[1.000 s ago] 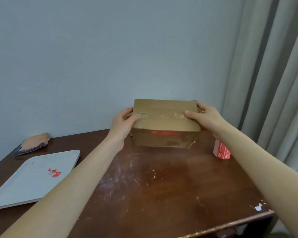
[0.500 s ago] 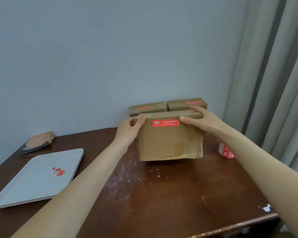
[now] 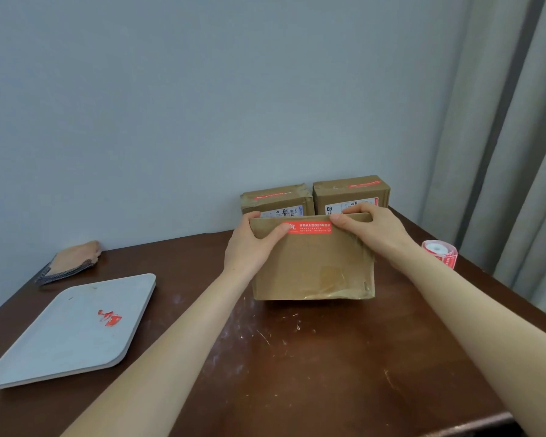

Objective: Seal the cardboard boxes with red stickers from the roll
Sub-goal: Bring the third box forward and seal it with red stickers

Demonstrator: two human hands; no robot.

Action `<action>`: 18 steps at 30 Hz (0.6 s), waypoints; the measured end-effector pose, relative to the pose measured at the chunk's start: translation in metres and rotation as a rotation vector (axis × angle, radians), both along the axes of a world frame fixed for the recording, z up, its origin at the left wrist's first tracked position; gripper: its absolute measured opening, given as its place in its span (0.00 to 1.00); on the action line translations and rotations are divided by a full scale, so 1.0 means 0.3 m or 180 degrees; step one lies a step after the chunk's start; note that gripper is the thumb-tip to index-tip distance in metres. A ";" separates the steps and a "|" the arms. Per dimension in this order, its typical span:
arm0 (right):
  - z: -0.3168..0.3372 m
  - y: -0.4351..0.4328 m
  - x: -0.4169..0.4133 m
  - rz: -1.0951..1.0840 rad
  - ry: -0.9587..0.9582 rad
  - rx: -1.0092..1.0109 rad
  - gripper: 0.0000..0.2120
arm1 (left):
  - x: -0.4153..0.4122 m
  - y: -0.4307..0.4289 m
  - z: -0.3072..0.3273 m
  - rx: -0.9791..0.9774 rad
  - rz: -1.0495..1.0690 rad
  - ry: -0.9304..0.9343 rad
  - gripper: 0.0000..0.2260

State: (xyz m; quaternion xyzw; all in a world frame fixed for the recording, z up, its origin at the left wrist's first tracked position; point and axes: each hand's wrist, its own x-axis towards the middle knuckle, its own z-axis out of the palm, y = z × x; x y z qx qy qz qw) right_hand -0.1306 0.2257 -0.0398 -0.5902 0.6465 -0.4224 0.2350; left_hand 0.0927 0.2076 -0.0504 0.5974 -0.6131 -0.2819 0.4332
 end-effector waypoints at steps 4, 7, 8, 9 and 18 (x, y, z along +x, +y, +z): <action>0.005 -0.004 0.005 -0.0029 0.0133 0.0028 0.25 | 0.008 -0.023 0.007 0.0150 -0.0091 0.0224 0.32; 0.013 -0.007 0.011 -0.0073 0.0208 0.0036 0.25 | 0.011 -0.039 0.016 0.0263 -0.0118 0.0325 0.27; 0.015 -0.007 0.013 -0.0081 0.0217 0.0050 0.26 | 0.011 -0.043 0.018 0.0280 -0.0126 0.0350 0.26; 0.015 -0.009 0.012 -0.0075 0.0229 0.0075 0.28 | 0.010 -0.045 0.021 0.0294 -0.0134 0.0367 0.25; 0.009 -0.028 0.005 -0.0008 0.0302 0.0165 0.29 | 0.013 -0.027 -0.001 0.0103 -0.0254 0.0250 0.32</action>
